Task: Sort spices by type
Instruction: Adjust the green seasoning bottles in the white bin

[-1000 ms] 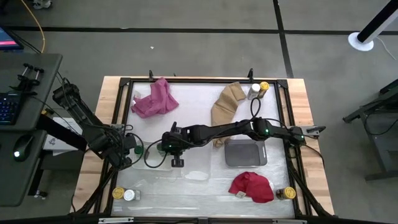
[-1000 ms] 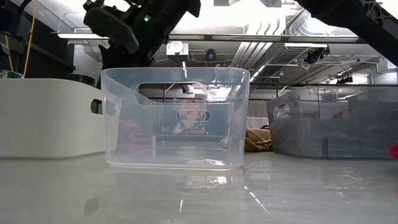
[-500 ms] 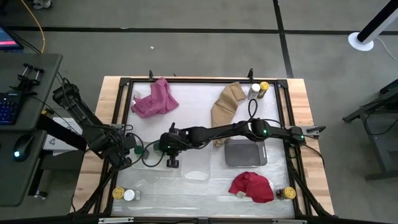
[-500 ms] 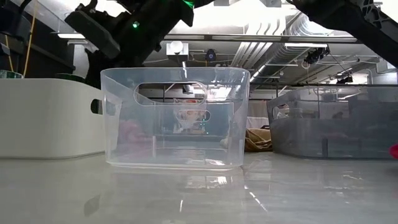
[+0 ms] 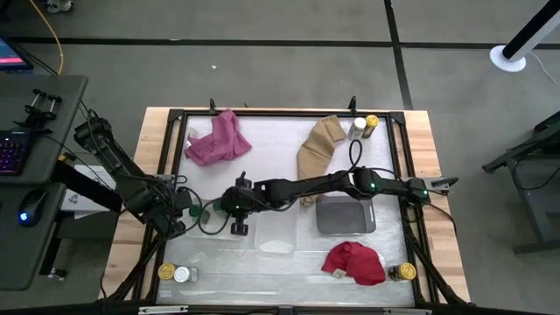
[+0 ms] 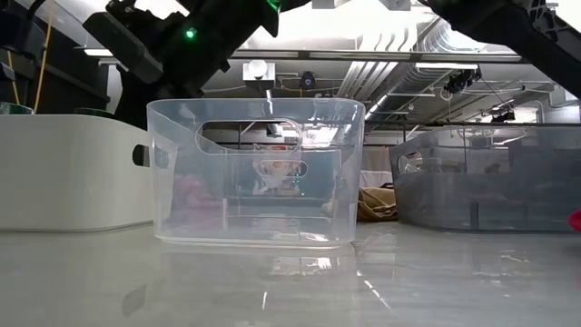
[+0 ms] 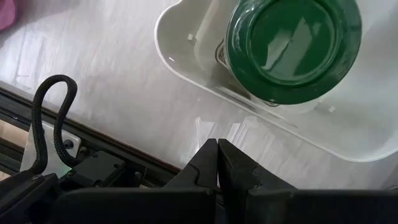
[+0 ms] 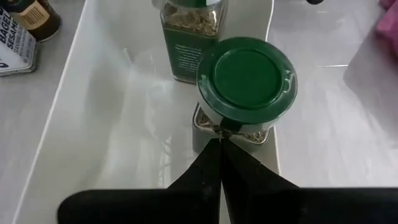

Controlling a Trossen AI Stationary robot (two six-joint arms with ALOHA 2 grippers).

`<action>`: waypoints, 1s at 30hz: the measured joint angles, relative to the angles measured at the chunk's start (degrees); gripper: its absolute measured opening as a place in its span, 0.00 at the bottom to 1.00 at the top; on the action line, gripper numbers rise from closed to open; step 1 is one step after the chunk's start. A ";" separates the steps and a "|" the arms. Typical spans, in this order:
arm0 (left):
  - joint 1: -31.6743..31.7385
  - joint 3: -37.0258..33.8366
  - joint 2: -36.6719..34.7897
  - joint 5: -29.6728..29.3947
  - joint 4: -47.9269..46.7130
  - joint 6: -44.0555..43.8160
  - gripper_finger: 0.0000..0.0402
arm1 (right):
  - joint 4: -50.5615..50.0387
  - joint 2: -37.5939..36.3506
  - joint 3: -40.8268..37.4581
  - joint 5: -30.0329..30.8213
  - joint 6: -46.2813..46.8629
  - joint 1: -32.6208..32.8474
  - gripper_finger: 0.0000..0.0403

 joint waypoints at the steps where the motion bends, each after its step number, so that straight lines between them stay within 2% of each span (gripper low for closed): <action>1: 0.00 0.00 0.00 -0.02 0.00 -0.02 0.00 | 0.00 0.00 0.00 -0.40 0.00 -0.06 0.00; 6: 0.00 0.00 0.00 -2.52 0.67 -1.45 0.00 | 2.08 0.00 0.00 -2.24 -2.57 -0.40 0.00; 11: -0.02 0.02 0.00 -7.29 7.30 1.46 0.00 | 0.54 -0.17 0.02 -2.60 -4.83 -0.42 0.00; 19: 0.33 0.04 -1.26 -4.85 7.48 -0.43 0.00 | -4.06 -0.37 0.02 -5.28 -6.17 -0.42 0.00; 24: 0.31 0.04 -3.15 -5.12 2.97 -2.00 0.00 | -3.69 -0.37 0.02 -4.85 -6.05 -0.42 0.00; 30: 0.34 0.04 -5.52 -4.90 -4.96 -11.64 0.00 | -0.78 -0.16 0.07 -4.27 -5.28 -0.77 0.00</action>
